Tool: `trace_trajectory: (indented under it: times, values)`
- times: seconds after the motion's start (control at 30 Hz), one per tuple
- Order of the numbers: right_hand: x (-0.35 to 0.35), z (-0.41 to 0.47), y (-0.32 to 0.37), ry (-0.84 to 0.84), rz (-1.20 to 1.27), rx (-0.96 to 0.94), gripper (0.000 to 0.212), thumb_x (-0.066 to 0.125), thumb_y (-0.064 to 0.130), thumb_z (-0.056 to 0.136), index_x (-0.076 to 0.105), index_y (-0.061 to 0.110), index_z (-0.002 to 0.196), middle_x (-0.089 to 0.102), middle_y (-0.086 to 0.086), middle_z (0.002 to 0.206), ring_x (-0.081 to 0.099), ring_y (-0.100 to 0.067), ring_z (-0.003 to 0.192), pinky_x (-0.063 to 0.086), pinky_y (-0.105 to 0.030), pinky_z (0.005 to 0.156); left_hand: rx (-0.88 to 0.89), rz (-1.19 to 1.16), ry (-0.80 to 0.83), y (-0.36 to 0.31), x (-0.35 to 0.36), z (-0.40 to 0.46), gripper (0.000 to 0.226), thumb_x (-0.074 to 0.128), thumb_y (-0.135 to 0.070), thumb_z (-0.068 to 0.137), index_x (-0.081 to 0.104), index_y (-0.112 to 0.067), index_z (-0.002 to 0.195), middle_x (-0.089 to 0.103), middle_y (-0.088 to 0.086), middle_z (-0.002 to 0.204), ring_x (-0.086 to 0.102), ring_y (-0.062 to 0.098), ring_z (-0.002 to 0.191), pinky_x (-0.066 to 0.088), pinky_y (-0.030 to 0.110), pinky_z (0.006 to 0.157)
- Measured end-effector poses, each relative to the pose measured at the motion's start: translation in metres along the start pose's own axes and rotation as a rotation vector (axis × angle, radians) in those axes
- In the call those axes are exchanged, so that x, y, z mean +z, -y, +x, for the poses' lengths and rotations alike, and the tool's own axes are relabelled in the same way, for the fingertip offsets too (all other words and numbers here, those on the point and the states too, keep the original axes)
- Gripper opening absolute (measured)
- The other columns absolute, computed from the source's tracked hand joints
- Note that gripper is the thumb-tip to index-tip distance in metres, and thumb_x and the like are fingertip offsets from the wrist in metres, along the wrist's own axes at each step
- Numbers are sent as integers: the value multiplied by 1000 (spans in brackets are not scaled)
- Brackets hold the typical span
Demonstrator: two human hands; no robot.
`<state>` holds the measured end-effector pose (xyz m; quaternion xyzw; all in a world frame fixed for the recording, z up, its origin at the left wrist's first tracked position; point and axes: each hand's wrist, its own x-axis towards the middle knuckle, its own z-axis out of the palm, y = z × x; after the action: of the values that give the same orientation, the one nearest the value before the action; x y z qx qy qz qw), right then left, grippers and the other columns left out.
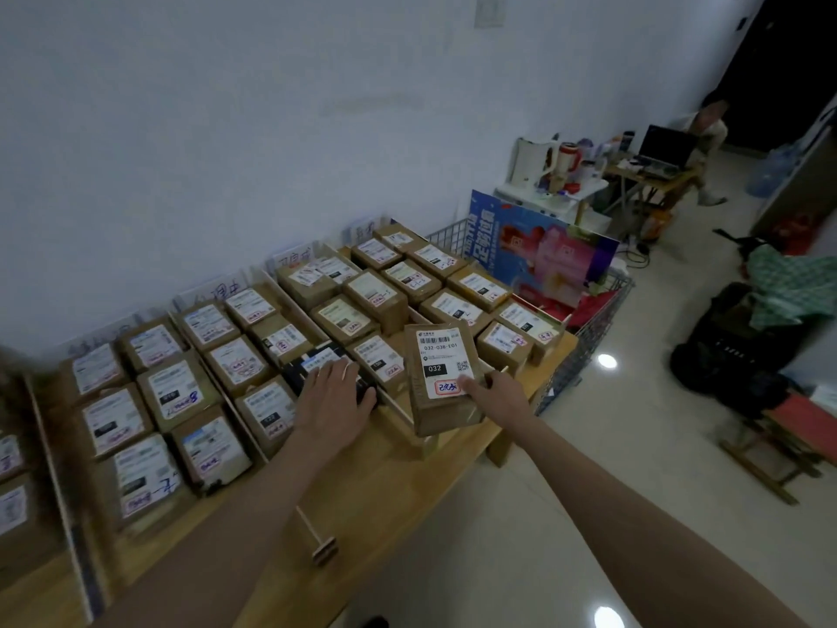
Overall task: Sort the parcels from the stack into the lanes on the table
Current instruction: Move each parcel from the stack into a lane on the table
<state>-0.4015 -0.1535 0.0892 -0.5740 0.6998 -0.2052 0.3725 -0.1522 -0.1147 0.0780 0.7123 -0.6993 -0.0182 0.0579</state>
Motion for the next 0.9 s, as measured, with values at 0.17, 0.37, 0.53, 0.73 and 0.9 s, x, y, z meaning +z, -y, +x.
trace_trajectory:
  times: [0.17, 0.37, 0.53, 0.73, 0.9]
  values:
    - [-14, 45, -8, 39, -3, 32, 29, 58, 42, 97, 59, 13, 101, 65, 2, 92, 63, -12, 83, 52, -25, 67, -3, 7, 12, -17, 16, 43, 61, 31, -52, 101, 40, -15, 148, 40, 7, 153, 34, 22, 142, 25, 42, 120]
    - [-6, 121, -14, 85, -34, 22, 31, 60, 44, 94, 61, 16, 108, 67, 1, 99, 65, -14, 90, 56, -31, 77, -64, -91, 27, -22, 46, 104, 60, 37, -51, 101, 38, -16, 149, 38, 5, 154, 32, 22, 143, 21, 42, 121]
    - [6, 182, -5, 153, -113, 24, 33, 60, 42, 95, 62, 13, 111, 68, -2, 106, 64, -16, 96, 55, -32, 83, -141, -130, 37, -11, 71, 149, 57, 40, -49, 100, 40, -16, 147, 41, 3, 151, 35, 20, 140, 21, 39, 120]
    - [19, 236, 6, 241, -87, 28, 27, 61, 31, 96, 60, 13, 116, 65, 6, 98, 61, -8, 86, 52, -23, 70, -222, -141, 110, -4, 99, 186, 59, 36, -49, 101, 36, -15, 149, 39, 4, 152, 33, 20, 141, 19, 38, 120]
    - [28, 276, 6, 303, -144, 16, 33, 63, 32, 95, 60, 13, 121, 68, -3, 114, 65, -22, 108, 54, -38, 93, -241, -132, 148, -5, 114, 202, 56, 36, -47, 101, 40, -14, 147, 43, 5, 150, 37, 21, 139, 21, 39, 120]
